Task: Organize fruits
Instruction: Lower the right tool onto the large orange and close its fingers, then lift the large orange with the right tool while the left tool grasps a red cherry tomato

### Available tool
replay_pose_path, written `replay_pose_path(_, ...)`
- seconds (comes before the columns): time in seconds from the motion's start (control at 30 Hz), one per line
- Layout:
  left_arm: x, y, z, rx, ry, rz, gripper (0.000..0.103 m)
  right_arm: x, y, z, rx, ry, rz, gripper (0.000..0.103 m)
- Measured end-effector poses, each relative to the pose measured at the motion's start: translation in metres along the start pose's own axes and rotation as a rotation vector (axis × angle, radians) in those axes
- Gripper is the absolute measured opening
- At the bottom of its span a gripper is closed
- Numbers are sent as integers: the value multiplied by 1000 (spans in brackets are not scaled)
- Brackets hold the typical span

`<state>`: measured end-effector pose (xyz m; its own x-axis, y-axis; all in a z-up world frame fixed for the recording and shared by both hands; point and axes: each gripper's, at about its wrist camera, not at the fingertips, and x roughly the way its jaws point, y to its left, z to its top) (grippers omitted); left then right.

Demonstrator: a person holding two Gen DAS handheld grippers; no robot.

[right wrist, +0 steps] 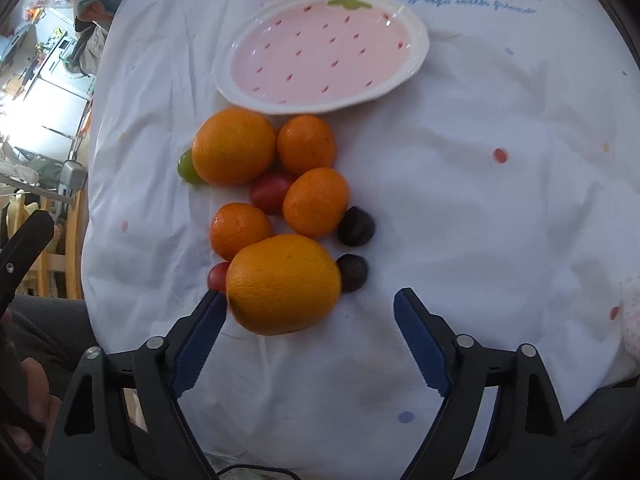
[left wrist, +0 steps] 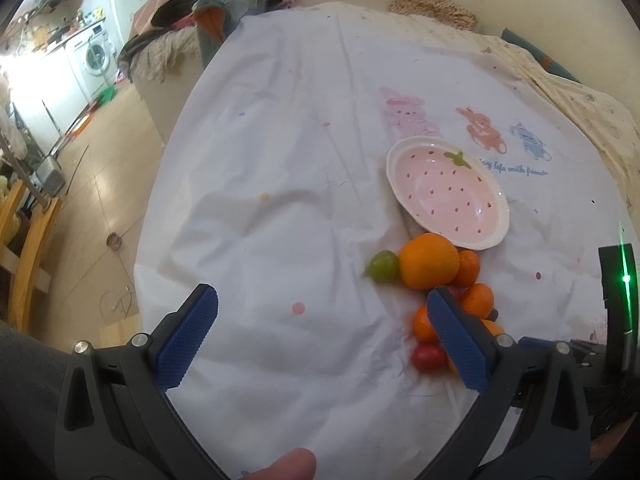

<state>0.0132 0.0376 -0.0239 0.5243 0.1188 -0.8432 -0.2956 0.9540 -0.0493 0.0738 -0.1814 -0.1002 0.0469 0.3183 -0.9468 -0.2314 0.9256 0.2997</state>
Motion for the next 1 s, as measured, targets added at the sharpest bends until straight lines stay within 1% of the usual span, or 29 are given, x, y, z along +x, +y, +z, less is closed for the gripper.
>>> replay_pose_path(0.07, 2, 1, 0, -6, 10, -2, 103, 3, 1, 1, -7, 4, 9, 81)
replay_pose_path(0.3, 3, -2, 0, 4, 15, -8, 103, 15, 6, 6, -22, 23, 12, 77)
replay_pose_path(0.7, 7, -3, 2, 1, 27, -9, 103, 26, 13, 11, -45, 10, -41, 77)
replay_pose_path(0.73, 8, -3, 2, 2, 26, -8, 103, 24, 12, 11, -48, 5, -37, 74)
replay_pose_path(0.77, 8, -3, 2, 3, 26, -5, 103, 24, 14, 11, -50, -2, -24, 67)
replay_pose_path(0.87, 8, -1, 2, -3, 27, 1, 103, 14, 8, 7, -36, -16, 66, 65)
replay_pose_path(1.0, 13, 0, -1, -5, 50, 2, 103, 1, -5, 3, -7, -19, 122, 65)
